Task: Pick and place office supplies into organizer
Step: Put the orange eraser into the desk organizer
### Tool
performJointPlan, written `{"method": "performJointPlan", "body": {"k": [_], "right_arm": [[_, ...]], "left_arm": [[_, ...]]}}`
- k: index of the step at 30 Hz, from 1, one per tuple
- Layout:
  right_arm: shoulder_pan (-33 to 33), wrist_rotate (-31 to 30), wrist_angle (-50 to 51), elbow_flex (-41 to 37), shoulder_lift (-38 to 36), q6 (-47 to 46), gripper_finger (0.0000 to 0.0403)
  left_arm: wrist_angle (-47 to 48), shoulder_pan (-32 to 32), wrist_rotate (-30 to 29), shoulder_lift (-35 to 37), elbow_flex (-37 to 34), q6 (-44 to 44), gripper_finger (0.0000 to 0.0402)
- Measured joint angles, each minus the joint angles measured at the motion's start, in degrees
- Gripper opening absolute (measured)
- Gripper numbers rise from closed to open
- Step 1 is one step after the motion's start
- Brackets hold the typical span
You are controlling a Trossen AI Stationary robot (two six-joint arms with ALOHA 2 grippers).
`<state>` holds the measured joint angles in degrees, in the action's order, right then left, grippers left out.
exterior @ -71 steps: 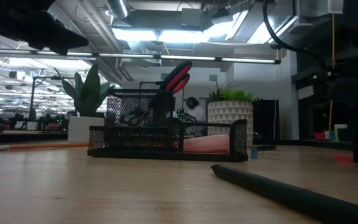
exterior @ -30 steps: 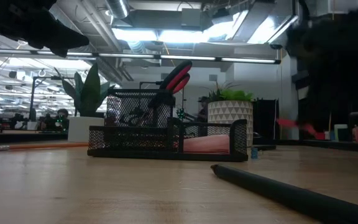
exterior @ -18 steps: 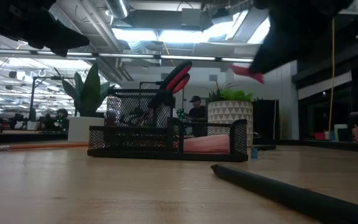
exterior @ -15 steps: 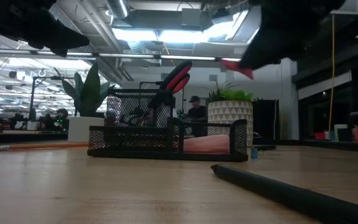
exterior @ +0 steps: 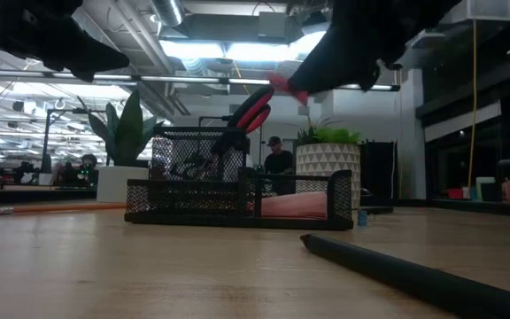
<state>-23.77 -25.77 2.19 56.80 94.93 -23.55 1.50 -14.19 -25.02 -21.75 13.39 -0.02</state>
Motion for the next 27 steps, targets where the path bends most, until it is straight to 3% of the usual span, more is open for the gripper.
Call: {"method": "performJointPlan", "body": {"k": [11,20,27], "right_arm": [[5.4,13.3,-15.3,0.0,7.1,9.3,0.0059],[7.8,13.9,-28.3,0.0,14.5,12.0,0.0059],[9.1,13.8,-30.8,0.2,17.2,12.0,0.0059]], "left_arm": [[0.0,0.0,-0.6,0.0,0.0,-0.3,0.0033],[0.0,0.0,-0.6,0.0,0.0,-0.3,0.0035],[0.0,0.0,-0.6,0.0,0.0,-0.3,0.0036]]}}
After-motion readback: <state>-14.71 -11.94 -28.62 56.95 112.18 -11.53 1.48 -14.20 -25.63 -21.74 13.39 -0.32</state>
